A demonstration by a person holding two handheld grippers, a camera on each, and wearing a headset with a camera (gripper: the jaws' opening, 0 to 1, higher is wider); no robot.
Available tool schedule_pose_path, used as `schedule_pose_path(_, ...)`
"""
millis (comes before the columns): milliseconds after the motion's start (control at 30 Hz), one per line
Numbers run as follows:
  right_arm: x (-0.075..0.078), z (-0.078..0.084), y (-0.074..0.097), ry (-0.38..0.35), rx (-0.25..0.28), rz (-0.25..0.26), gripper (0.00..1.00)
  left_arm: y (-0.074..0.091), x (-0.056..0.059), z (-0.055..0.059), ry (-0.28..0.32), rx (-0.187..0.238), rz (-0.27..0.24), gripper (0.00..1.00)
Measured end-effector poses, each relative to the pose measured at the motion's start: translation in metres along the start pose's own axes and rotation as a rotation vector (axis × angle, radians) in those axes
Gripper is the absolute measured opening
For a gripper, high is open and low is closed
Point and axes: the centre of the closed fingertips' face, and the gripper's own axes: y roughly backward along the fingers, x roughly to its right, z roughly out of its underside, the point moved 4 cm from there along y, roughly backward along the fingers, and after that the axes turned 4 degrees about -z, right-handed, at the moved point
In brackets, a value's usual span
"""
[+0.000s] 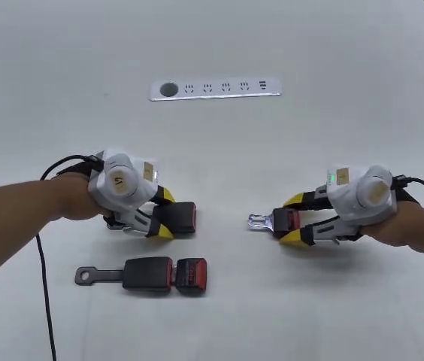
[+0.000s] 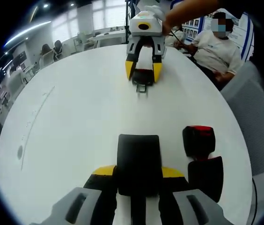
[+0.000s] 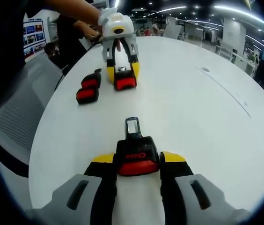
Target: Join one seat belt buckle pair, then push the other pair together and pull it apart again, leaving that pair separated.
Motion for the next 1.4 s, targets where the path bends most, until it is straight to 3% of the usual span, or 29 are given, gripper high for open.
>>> schedule_pose_path(400, 0.003, 0.013, 0.016, -0.005, -0.008, 0.002, 0.35, 0.000, -0.001, 0.002, 0.006, 0.009, -0.003, 0.35)
schedule_pose_path(533, 0.005, 0.016, 0.019, -0.006, -0.012, 0.004, 0.35, 0.001, 0.002, -0.003, 0.007, 0.009, -0.004, 0.35)
schedule_pose_path(1100, 0.005, 0.019, 0.023, 0.003, -0.015, 0.007, 0.37, 0.001, 0.002, -0.005, 0.011, 0.010, -0.008, 0.35)
schedule_pose_path(1233, 0.008, 0.019, 0.022, -0.050, -0.003, 0.031, 0.36, 0.000, 0.004, -0.007, 0.009, -0.007, -0.010, 0.35)
schedule_pose_path(1333, 0.007, 0.018, 0.022, -0.098, -0.004, 0.059, 0.38, 0.001, 0.003, -0.007, 0.023, -0.021, -0.018, 0.37)
schedule_pose_path(1367, 0.008, 0.017, 0.022, -0.119, 0.002, 0.068, 0.40, 0.001, 0.005, -0.007, 0.064, -0.041, -0.015, 0.39)
schedule_pose_path(1400, 0.007, 0.017, 0.021, -0.126, 0.002, 0.072, 0.43, 0.001, 0.008, -0.009, 0.121, -0.037, -0.005, 0.48)
